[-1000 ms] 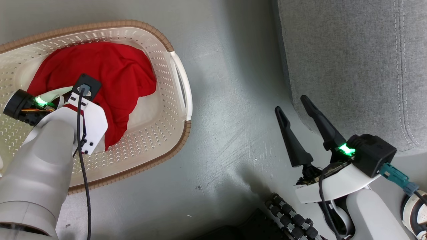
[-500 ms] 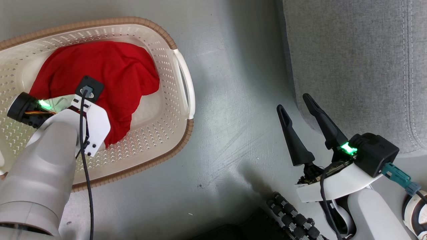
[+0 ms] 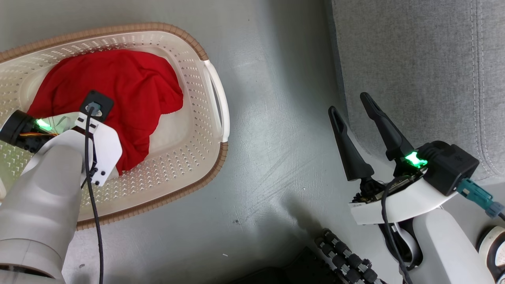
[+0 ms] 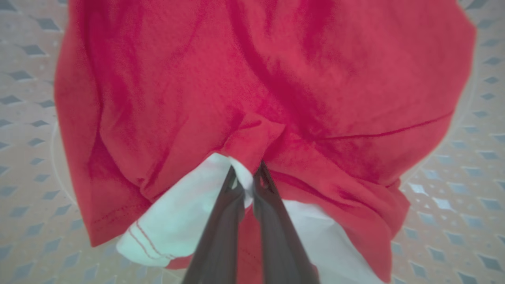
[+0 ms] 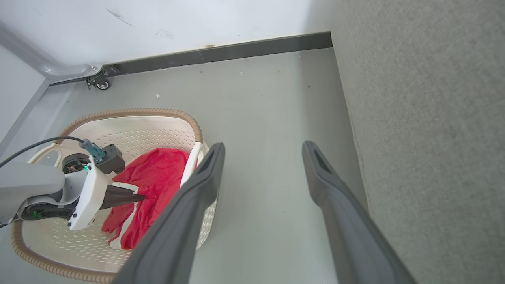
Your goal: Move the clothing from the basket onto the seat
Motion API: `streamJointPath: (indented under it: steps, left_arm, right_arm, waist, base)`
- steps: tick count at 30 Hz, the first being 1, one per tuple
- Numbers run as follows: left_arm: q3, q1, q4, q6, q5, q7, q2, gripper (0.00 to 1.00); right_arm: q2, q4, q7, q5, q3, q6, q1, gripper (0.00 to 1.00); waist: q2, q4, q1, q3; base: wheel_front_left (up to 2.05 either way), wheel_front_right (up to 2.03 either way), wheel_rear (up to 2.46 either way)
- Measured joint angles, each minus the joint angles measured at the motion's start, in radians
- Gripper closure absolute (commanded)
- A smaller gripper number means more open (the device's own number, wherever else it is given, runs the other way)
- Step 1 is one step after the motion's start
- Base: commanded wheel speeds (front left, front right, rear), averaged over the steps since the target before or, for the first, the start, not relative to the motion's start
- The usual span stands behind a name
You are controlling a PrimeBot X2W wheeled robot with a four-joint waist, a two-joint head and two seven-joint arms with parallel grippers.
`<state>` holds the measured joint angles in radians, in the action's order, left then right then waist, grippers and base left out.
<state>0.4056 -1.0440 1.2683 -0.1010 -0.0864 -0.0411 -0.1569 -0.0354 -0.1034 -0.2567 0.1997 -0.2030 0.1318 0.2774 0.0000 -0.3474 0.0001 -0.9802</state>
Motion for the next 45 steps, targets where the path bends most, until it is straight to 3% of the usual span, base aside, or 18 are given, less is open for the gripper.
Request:
streamJointPath:
  steps: [24, 45]
  left_arm:
    - [-0.007, 0.032, 0.009, -0.009, 0.036, 0.089, 0.01, 1.0]
    - [-0.043, 0.143, -0.042, -0.009, 0.104, 0.287, 0.06, 1.0]
  right_arm:
    - [-0.004, 0.036, 0.0, 0.012, 0.057, 0.0, 0.142, 0.0]
    - [-0.007, 0.122, 0.0, 0.011, 0.066, 0.0, 0.158, 0.0]
  waist:
    - [0.0, 0.02, -0.0001, 0.101]
    - [0.0, 0.073, 0.0, 0.302]
  base:
    - [0.0, 0.0, 0.0]
    - [0.0, 0.0, 0.0]
